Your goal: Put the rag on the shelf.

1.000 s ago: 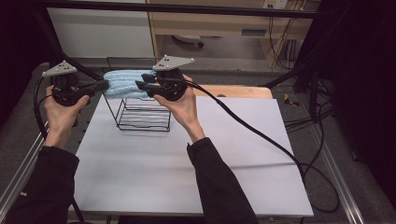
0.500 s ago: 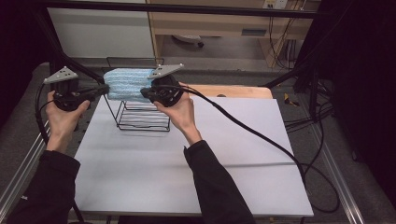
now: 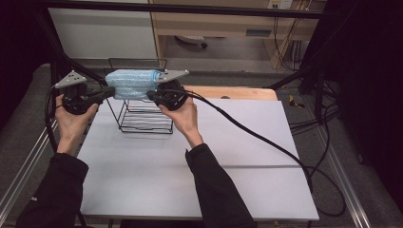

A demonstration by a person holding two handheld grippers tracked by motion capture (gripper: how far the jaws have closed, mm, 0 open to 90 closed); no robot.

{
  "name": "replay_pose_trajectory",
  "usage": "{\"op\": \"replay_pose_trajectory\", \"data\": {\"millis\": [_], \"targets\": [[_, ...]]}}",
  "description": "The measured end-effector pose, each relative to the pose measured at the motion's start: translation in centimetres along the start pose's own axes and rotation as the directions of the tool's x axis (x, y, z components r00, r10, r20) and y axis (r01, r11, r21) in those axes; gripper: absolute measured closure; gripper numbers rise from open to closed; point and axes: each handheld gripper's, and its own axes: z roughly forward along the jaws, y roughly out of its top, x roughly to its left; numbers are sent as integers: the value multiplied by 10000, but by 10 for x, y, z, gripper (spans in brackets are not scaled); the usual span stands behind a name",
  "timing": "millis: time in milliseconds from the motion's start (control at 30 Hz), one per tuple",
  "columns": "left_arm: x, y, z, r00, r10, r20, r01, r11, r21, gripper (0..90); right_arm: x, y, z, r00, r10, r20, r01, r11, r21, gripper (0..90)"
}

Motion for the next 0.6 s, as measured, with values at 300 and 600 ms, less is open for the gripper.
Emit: {"op": "replay_pose_trajectory", "data": {"millis": [300, 600], "targets": [[-3, 0, -3, 10000, -11, -49, 11, 10000, -90, 889, 1, 0, -3, 10000, -1, -77, -1, 9997, -247, 830], [-11, 10, -20, 9999, 153, 61, -152, 9997, -196, 799, 5, 8, -21, 9997, 13, -255, -30, 9978, -663, 750]]}}
